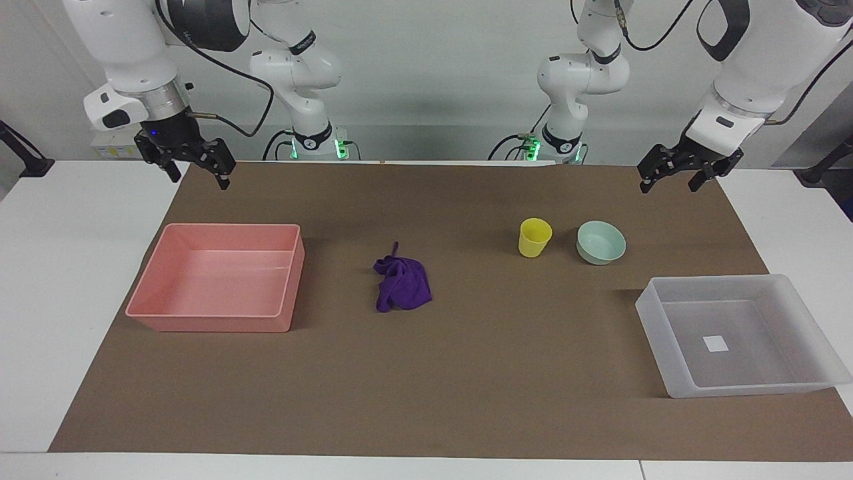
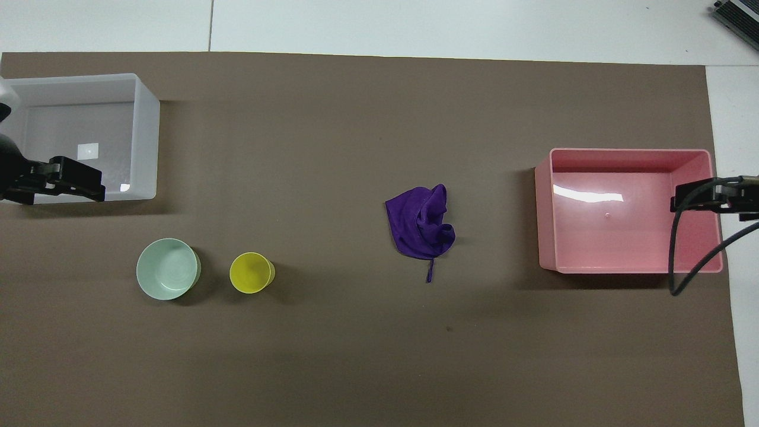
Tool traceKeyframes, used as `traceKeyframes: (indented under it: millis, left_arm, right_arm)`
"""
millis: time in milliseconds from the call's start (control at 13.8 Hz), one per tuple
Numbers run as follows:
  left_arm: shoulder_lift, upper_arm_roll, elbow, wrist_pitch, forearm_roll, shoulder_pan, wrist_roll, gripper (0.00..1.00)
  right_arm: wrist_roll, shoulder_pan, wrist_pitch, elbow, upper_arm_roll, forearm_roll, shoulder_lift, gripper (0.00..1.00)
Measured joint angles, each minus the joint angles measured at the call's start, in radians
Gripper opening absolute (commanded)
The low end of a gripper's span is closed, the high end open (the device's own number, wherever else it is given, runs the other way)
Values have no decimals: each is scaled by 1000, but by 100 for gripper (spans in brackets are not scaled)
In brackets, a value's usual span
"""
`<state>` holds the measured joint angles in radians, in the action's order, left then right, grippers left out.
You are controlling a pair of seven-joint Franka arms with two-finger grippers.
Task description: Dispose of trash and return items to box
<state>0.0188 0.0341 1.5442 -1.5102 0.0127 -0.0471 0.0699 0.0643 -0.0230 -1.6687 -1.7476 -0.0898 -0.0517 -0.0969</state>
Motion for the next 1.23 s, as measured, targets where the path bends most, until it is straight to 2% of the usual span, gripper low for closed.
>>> traceKeyframes:
  millis: [145,435,797,1014,1232]
  left_arm:
    - [0,1,0,0,0,0,0,100]
    - [0,2,0,1,0,0,0,100]
    - [9,-5,7,98,2,16,2,100]
    - [15,-7,77,111,5,70,0,100]
    - [19,-9,206,16,31,138,-26,100]
  right_arm:
    - [-19,-4,45,4,6,-1,-5,100]
    - [-77,-11,163,77,9,0,-4,100]
    - [-89,-11,171,90,9,2,6,100]
    - [-89,-11,165,82,10,4,7,100]
    - [-89,-42,113,55,14,7,7,100]
